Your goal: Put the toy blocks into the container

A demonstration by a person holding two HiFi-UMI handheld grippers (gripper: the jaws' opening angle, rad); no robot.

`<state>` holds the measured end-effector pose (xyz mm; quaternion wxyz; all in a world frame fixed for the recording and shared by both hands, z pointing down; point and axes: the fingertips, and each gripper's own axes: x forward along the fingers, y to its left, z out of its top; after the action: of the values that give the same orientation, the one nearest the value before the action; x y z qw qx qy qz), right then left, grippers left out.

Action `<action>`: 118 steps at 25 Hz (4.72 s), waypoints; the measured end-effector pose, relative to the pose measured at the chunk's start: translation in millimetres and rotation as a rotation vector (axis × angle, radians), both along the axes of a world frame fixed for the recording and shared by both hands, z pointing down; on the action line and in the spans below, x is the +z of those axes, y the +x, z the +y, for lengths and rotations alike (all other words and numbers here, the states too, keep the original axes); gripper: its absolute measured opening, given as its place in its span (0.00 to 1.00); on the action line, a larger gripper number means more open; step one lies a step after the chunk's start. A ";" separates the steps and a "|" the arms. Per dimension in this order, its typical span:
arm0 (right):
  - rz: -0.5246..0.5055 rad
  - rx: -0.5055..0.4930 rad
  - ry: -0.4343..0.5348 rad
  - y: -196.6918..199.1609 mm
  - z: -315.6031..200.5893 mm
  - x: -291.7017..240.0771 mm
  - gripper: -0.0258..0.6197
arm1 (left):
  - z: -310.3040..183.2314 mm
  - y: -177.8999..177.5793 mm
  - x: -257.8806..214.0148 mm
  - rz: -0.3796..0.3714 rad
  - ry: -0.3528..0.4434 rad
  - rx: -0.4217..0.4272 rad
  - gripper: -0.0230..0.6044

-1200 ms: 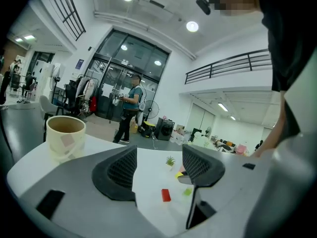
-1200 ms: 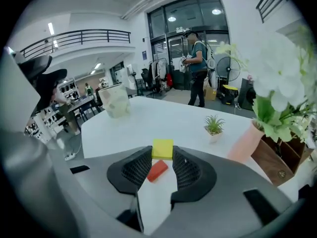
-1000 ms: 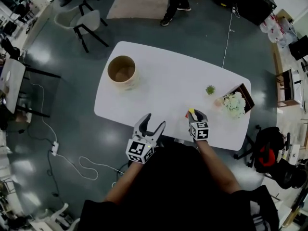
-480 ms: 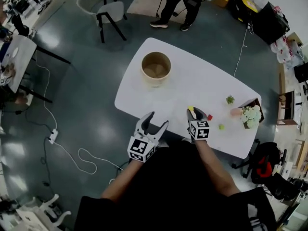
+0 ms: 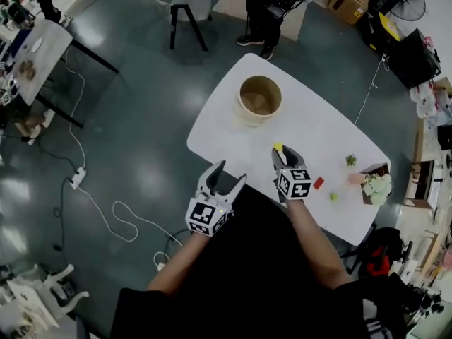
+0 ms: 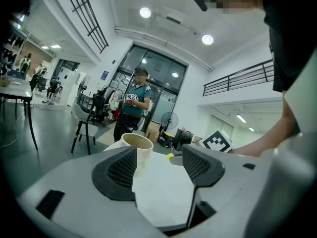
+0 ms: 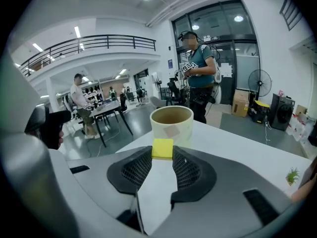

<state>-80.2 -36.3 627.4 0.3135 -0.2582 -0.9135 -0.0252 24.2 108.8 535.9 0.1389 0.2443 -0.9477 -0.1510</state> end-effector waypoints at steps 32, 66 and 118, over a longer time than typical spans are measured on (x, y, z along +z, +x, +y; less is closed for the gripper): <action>-0.029 -0.104 -0.037 -154.1 87.6 -4.6 0.23 | 37.0 -128.4 18.9 0.063 0.005 -0.012 0.45; -0.012 -0.131 -0.001 -166.1 87.0 23.5 0.23 | 35.5 -131.6 37.6 0.115 0.010 -0.036 0.46; 0.418 -0.740 0.602 -205.7 134.8 113.6 0.28 | 82.7 -111.3 23.8 0.095 0.006 -0.209 0.46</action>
<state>-285.9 98.5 740.9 0.5196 -0.4617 -0.6314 -0.3437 -87.1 191.5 559.7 0.1666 0.1369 -0.9599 -0.1790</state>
